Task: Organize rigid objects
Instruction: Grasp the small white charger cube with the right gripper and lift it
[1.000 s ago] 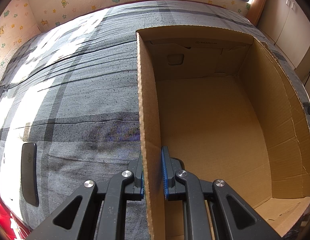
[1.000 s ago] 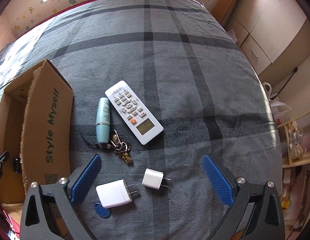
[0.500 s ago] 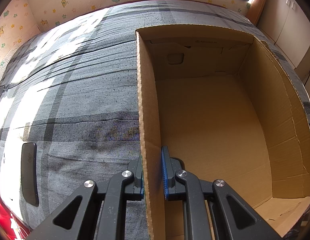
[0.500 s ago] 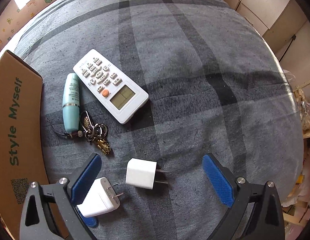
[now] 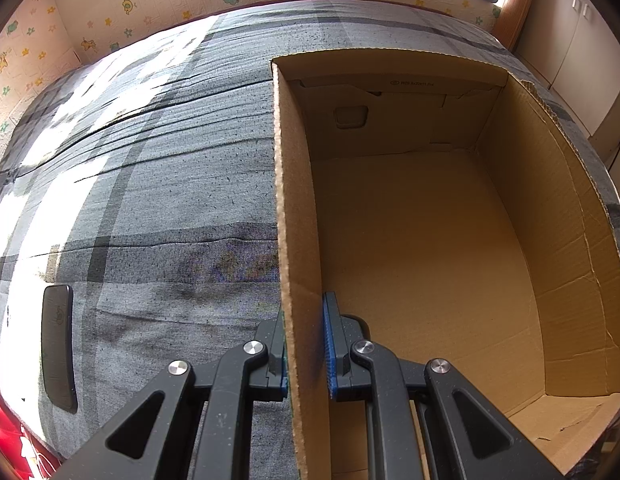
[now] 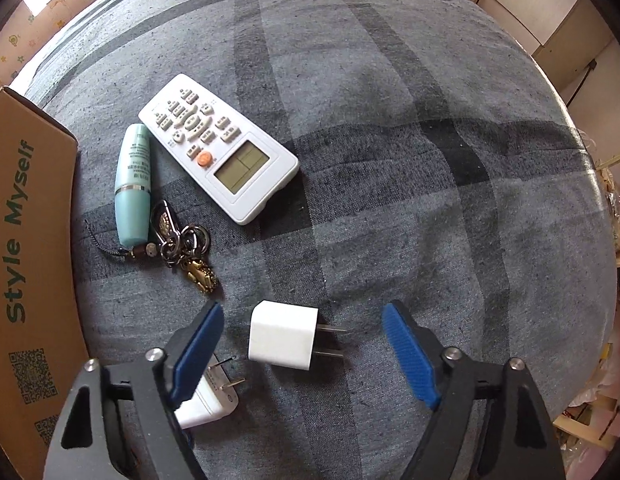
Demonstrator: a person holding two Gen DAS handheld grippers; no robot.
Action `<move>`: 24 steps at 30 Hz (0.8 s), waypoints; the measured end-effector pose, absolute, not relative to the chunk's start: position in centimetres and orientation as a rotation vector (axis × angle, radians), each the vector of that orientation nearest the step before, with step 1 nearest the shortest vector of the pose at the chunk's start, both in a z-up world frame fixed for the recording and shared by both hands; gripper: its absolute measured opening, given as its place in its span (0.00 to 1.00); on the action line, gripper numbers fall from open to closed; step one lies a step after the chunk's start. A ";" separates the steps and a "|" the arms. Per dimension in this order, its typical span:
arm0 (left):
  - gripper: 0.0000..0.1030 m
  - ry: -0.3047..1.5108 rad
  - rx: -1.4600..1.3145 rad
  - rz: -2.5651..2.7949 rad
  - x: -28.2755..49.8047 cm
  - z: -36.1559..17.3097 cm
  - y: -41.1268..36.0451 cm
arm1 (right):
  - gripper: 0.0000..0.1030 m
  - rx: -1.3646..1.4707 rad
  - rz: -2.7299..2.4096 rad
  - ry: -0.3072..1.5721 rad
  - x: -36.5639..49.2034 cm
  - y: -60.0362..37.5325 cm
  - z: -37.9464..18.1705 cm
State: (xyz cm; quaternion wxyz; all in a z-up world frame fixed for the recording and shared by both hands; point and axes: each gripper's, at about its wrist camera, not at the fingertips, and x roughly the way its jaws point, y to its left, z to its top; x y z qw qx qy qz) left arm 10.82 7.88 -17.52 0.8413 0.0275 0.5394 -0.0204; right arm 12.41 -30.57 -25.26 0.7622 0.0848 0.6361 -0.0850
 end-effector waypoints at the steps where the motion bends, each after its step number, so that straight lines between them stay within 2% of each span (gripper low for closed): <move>1: 0.13 1.140 0.058 -0.043 10.8 -17.5 7.9 | 0.66 0.203 -0.180 1.391 12.4 -30.6 -25.3; 2: 0.13 1.140 0.057 -0.043 10.8 -17.5 7.9 | 0.62 0.216 -0.180 1.395 12.3 -30.7 -25.2; 3: 0.13 1.140 0.058 -0.043 10.8 -17.5 7.9 | 0.51 0.221 -0.179 1.396 12.3 -30.7 -25.2; 4: 0.13 1.140 0.058 -0.043 10.8 -17.5 7.9 | 0.47 0.221 -0.175 1.392 12.2 -30.7 -25.1; 16: 0.13 1.140 0.058 -0.043 10.8 -17.5 7.9 | 0.46 0.211 -0.164 1.363 12.0 -30.7 -23.4; 24: 0.13 1.140 0.058 -0.043 10.8 -17.5 7.9 | 0.46 0.184 -0.141 1.318 11.9 -29.9 -20.0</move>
